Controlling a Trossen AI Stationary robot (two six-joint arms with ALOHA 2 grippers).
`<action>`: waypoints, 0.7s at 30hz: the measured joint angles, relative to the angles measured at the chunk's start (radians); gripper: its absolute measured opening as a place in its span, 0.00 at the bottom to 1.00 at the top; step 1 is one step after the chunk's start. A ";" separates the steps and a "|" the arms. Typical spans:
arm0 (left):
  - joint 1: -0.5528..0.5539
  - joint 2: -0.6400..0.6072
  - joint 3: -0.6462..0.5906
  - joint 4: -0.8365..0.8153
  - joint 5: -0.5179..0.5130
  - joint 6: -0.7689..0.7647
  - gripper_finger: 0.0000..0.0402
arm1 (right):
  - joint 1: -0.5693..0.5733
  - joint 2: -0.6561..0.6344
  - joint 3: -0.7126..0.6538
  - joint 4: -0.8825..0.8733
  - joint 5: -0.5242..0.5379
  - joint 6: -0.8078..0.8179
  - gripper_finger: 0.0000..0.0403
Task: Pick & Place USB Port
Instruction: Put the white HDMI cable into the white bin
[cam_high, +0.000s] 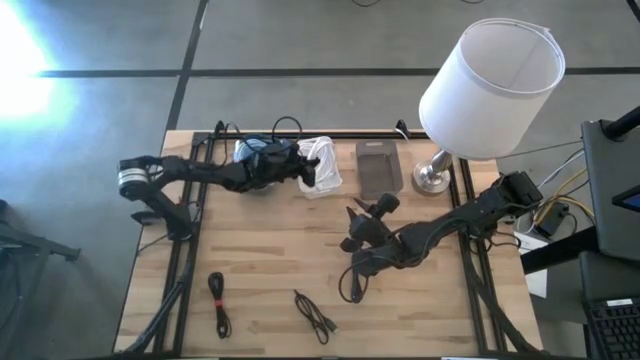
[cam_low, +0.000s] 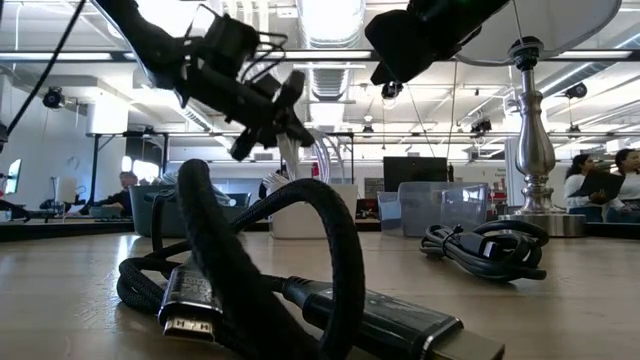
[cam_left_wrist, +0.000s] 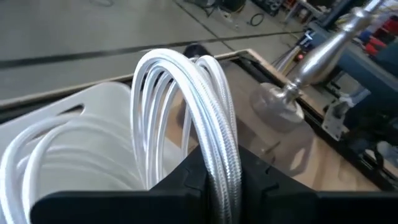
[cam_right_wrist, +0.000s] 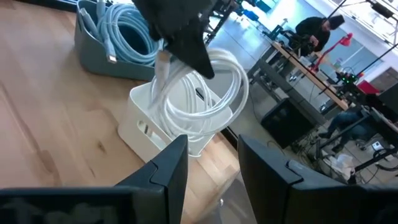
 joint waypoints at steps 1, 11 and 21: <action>0.003 0.008 0.000 0.001 -0.001 -0.011 0.13 | 0.000 0.000 -0.001 0.000 0.000 0.000 0.34; 0.009 -0.015 0.000 -0.153 -0.069 -0.010 0.13 | 0.000 0.000 -0.014 0.001 -0.061 0.000 0.34; 0.013 -0.014 -0.001 -0.221 -0.087 0.012 0.25 | 0.000 0.000 -0.015 0.027 -0.061 0.001 0.34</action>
